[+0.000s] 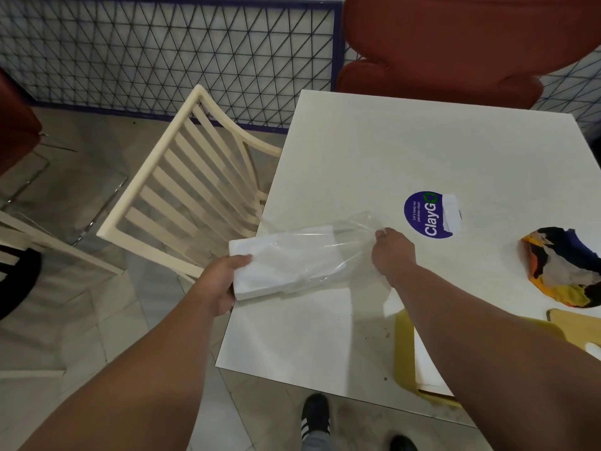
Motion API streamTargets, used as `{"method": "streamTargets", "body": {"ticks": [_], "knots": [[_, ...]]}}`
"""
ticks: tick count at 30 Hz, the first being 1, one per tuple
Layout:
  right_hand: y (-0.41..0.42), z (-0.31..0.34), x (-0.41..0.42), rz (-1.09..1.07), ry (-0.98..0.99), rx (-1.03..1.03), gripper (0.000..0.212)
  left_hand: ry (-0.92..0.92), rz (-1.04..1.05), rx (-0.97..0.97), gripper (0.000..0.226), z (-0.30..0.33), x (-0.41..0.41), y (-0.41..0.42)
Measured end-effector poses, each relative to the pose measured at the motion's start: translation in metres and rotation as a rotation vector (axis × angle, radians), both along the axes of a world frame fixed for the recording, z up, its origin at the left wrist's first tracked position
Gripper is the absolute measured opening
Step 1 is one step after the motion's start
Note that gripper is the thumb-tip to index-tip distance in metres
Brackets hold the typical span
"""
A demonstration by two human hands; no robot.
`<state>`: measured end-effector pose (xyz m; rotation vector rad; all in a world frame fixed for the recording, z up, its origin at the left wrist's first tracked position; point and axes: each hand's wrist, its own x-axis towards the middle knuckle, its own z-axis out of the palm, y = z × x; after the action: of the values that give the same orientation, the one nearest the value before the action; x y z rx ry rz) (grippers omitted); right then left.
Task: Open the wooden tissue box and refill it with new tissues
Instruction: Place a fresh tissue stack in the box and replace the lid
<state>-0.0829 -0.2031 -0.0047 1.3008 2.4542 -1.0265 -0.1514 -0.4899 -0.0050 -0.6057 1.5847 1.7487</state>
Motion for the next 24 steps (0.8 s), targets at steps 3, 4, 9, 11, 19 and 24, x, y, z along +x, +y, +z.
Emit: {"method": "streamTargets", "body": {"ticks": [3, 4, 9, 11, 19, 24], "knots": [[0.001, 0.001, 0.0, 0.028, -0.024, 0.022, 0.034, 0.018, 0.045, -0.037, 0.039, -0.005, -0.002, -0.013], [0.001, 0.001, 0.001, 0.03, -0.021, 0.033, 0.034, 0.026, 0.052, -0.042, 0.041, -0.006, -0.003, -0.016], [0.004, -0.005, 0.001, 0.007, 0.012, 0.035, 0.034, 0.046, 0.109, -0.043, 0.036, -0.004, -0.002, -0.039], [0.004, -0.004, 0.003, -0.048, 0.085, 0.009, 0.035, 0.036, 0.15, -0.036, 0.033, -0.003, 0.001, -0.048], [-0.041, 0.016, 0.011, 0.455, 0.563, 0.521, 0.046, 0.043, 0.186, -0.02, 0.025, 0.007, 0.007, -0.05], [-0.057, 0.0, 0.02, 0.863, 0.183, 0.46, 0.055, 0.067, 0.223, -0.02, 0.021, 0.013, 0.012, -0.06]]}}
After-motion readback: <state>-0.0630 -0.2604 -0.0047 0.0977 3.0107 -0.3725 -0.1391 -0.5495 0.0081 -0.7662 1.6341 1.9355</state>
